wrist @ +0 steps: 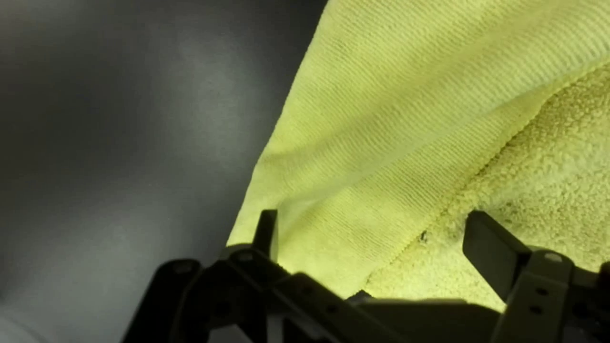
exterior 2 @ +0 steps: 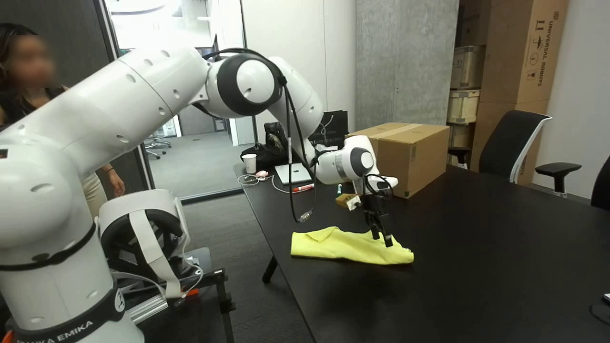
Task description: Fold the yellow towel from right to left
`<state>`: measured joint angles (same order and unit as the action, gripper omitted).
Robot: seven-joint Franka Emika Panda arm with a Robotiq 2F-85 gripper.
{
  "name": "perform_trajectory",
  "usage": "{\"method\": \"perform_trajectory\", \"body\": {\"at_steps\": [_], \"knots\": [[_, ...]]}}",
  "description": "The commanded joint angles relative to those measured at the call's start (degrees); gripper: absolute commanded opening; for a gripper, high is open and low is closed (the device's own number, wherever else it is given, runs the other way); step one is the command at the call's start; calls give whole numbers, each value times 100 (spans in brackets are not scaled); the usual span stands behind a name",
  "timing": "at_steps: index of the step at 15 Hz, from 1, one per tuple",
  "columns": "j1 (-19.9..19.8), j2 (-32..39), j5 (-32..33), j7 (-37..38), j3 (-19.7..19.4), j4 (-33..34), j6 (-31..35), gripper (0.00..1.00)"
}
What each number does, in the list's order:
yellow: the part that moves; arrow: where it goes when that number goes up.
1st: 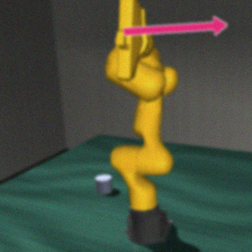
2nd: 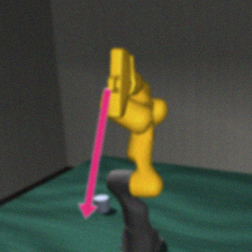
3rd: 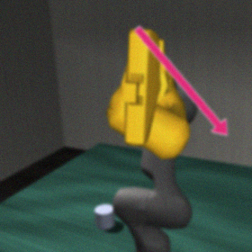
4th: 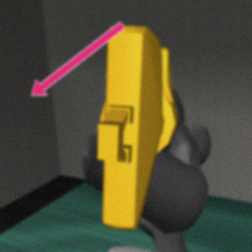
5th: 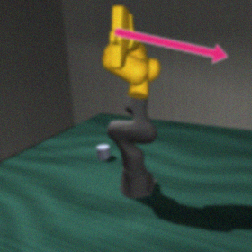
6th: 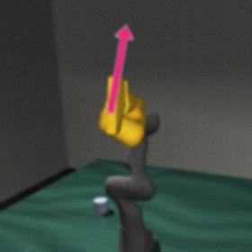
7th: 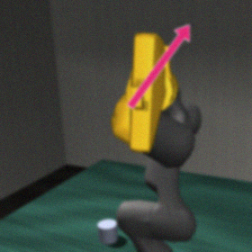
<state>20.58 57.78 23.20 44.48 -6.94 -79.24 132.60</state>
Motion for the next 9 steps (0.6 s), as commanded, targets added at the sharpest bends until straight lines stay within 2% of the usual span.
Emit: {"method": "perform_trajectory", "body": {"at_steps": [1, 9], "knots": [[257, -418, 45, 218, -274, -607, 231, 100], [-27, -123, -239, 25, -162, -588, 311, 100]]}}
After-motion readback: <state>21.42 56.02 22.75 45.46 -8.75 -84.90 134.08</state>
